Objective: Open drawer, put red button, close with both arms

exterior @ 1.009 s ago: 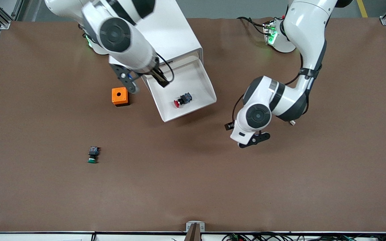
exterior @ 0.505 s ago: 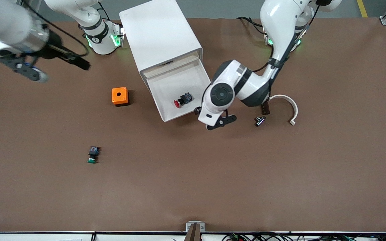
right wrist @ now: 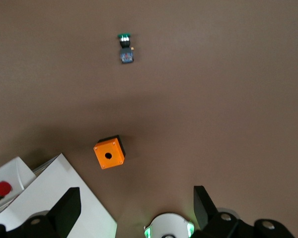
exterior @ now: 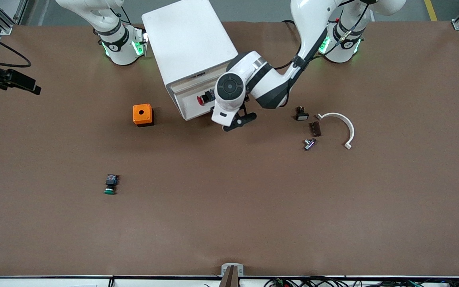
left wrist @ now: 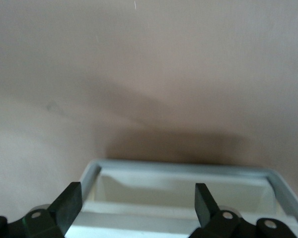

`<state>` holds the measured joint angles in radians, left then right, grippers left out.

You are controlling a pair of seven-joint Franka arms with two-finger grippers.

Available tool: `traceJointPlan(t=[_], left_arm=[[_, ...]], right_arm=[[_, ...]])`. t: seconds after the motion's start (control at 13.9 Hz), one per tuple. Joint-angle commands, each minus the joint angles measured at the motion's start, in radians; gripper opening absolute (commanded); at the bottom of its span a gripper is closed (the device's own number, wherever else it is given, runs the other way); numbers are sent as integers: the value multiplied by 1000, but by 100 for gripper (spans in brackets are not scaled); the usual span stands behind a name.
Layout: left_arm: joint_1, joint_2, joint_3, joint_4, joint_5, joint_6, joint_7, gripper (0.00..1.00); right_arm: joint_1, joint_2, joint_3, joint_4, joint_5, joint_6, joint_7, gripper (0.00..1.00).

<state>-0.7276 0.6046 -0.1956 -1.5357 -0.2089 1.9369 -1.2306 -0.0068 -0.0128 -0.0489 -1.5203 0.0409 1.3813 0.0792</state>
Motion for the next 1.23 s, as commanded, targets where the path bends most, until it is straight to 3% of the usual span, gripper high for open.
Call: traceJointPlan(t=[0.0, 0.36, 0.65, 0.94, 1.15], left_arm=[[4, -9, -45, -9, -53, -6, -30, 100], [2, -6, -65, -12, -81, -13, -30, 100], [82, -11, -41, 14, -60, -18, -4, 100], [250, -37, -30, 51, 247, -29, 91, 100], [374, -98, -30, 54, 306, -70, 242, 100]], right_arm=[[-21, -4, 23, -1, -44, 50, -56, 100], [-15, -4, 32, 6, -53, 97, -84, 100], [-22, -4, 27, 5, -21, 137, -144, 100], [-19, -4, 26, 6, -24, 133, -139, 100], [-21, -4, 26, 11, -26, 133, -139, 100]])
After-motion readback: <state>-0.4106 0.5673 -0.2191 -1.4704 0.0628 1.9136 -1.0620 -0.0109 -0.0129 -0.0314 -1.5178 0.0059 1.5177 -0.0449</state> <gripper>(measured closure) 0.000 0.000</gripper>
